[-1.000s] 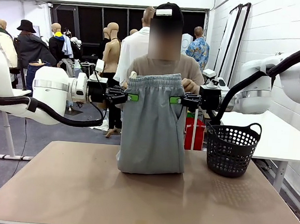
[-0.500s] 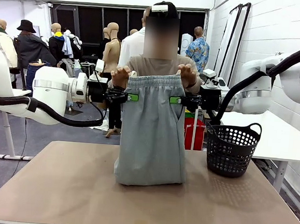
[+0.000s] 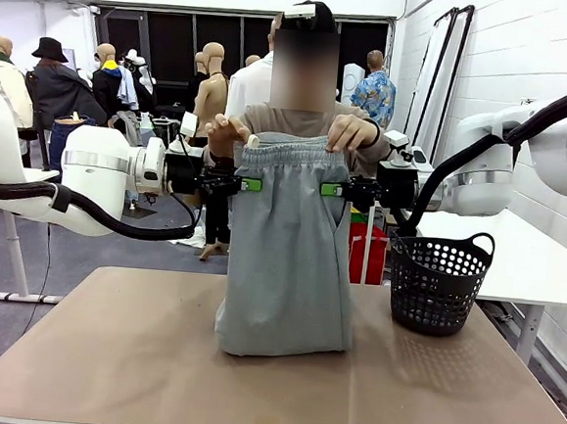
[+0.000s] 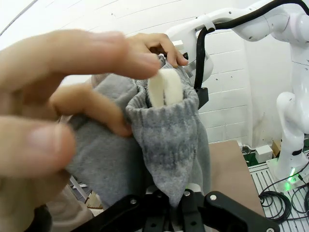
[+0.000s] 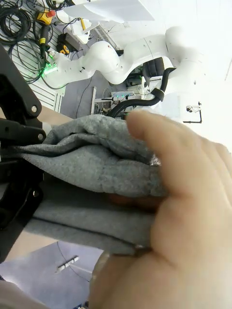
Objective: Fold the training pants.
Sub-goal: Release the ends of the Training pants and then grab the overlapped ends.
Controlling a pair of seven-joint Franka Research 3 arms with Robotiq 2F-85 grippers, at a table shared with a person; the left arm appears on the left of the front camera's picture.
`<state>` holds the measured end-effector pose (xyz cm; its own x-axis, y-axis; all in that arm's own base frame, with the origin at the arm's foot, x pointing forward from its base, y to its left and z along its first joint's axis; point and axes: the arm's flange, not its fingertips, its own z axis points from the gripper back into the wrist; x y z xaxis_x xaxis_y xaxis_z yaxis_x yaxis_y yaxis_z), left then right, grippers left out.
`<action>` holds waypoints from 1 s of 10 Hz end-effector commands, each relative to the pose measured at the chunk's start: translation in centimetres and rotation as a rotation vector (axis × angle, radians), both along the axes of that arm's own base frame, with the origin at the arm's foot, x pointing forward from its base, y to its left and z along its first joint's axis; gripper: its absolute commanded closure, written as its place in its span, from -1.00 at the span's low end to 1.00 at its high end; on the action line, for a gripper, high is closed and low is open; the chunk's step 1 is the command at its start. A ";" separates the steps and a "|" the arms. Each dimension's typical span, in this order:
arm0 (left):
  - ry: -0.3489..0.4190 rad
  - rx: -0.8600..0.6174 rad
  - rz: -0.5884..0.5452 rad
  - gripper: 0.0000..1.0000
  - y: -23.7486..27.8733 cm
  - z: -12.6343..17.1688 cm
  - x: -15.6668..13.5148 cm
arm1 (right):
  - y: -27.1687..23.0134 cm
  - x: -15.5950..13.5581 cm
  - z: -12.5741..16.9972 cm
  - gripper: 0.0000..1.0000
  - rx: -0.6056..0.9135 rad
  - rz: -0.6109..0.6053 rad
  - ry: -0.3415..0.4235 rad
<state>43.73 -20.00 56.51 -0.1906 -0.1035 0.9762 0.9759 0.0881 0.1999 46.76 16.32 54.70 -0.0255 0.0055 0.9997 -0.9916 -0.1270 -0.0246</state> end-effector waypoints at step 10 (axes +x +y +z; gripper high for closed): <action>-0.006 -0.005 -0.004 1.00 0.0 0.2 -0.2 | 0.0 -0.1 0.1 1.00 0.001 0.003 -0.005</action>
